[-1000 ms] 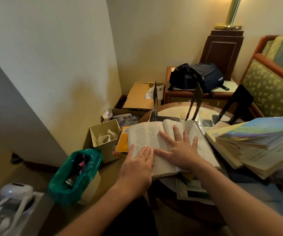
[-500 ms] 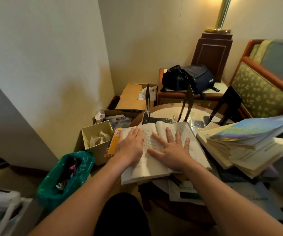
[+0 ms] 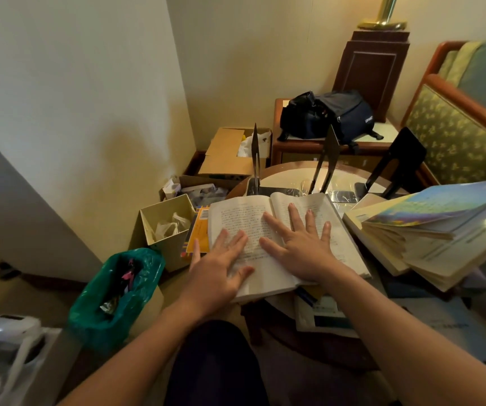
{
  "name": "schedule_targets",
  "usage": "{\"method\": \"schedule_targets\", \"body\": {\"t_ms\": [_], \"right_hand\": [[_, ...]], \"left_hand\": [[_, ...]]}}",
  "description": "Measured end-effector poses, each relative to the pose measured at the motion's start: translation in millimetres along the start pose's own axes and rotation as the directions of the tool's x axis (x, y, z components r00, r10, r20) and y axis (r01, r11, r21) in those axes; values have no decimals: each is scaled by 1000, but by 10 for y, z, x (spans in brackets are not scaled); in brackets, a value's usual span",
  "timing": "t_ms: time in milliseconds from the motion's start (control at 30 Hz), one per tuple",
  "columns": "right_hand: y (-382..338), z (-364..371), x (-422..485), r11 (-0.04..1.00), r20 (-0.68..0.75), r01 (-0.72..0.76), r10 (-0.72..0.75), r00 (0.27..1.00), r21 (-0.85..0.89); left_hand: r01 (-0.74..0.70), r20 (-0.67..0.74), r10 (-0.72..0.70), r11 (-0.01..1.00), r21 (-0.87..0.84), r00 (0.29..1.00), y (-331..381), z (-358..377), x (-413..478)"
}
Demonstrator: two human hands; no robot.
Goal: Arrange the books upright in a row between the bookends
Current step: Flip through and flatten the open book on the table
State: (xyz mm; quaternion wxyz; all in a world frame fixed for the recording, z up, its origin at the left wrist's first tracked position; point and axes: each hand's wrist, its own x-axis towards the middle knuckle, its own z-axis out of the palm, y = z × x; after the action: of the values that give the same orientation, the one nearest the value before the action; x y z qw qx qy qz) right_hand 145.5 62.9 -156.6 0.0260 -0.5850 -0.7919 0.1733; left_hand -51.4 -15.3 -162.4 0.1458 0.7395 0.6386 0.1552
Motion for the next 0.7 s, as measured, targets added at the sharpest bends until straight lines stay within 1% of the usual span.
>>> {"method": "schedule_targets", "body": {"t_ms": [133, 333, 400, 567, 633, 700], "right_hand": [[4, 0, -2, 1000, 4, -5, 5, 1000, 1], [-24, -10, 3, 999, 13, -32, 32, 999, -2], [-27, -22, -5, 999, 18, -41, 40, 999, 5], [-32, -23, -14, 999, 10, -31, 31, 999, 29], [-32, -19, -21, 999, 8, -29, 29, 1000, 29], [-29, -9, -22, 999, 3, -26, 26, 1000, 24]], "left_hand": [[65, -18, -65, 997, 27, 998, -59, -85, 309], [229, 1, -229, 972, 60, 973, 7, -205, 667], [215, -10, -215, 973, 86, 977, 48, -197, 624], [84, -53, -78, 988, 127, 996, 32, -61, 121], [31, -37, -26, 991, 130, 999, 22, -21, -98], [6, -6, -5, 989, 149, 1000, 25, 8, -224]]}}
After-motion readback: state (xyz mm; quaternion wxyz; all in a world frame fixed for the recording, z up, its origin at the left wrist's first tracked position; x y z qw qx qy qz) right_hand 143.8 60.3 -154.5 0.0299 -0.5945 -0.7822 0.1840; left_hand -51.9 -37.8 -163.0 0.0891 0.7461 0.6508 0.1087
